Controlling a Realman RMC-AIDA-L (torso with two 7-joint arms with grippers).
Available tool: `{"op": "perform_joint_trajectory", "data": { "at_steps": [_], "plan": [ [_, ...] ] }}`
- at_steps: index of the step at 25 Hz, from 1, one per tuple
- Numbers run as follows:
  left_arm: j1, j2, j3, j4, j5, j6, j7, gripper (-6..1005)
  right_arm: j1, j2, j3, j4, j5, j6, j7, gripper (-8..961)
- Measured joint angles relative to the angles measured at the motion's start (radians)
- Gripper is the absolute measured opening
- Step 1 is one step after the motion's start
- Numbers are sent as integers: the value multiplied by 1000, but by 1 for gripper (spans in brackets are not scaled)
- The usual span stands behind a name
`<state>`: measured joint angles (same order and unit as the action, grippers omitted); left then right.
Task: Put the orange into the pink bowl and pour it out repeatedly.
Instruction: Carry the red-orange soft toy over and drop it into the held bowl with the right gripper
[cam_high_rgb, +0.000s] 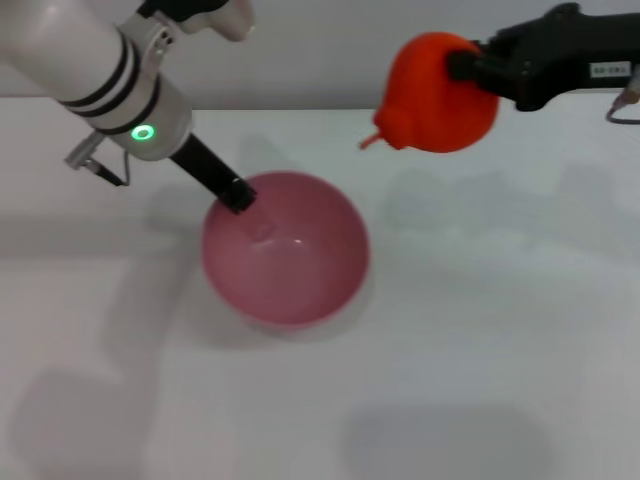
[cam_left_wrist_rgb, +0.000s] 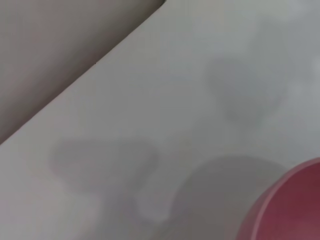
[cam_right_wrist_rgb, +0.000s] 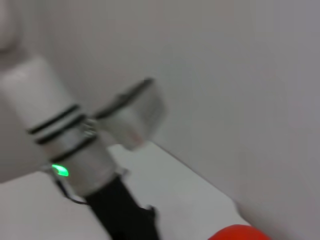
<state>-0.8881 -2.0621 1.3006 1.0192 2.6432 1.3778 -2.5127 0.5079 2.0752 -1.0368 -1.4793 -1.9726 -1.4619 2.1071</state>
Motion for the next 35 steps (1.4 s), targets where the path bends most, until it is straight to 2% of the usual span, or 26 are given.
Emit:
{"op": "perform_joint_trajectory", "data": {
  "at_steps": [5,14,28,34,35],
  "plan": [
    [-16,-3,41,-3,-55,-17,0,45,5,2,-68,9,33,-17,-11,118],
    [-38,-5,51,-16,-109,-27,6,45,29,2,-180,142,40,55,-40,152],
    [-30,-2,63,-16,-103,-35,9,45,31,-1,-210,165,40,82,-53,205],
    [-27,-1,63,-18,-102,-40,12,45,10,1,-191,158,69,104,-102,434],
    [-26,-1,64,-18,-103,-43,17,45,-1,1,-183,157,96,112,-139,442]
  ]
}}
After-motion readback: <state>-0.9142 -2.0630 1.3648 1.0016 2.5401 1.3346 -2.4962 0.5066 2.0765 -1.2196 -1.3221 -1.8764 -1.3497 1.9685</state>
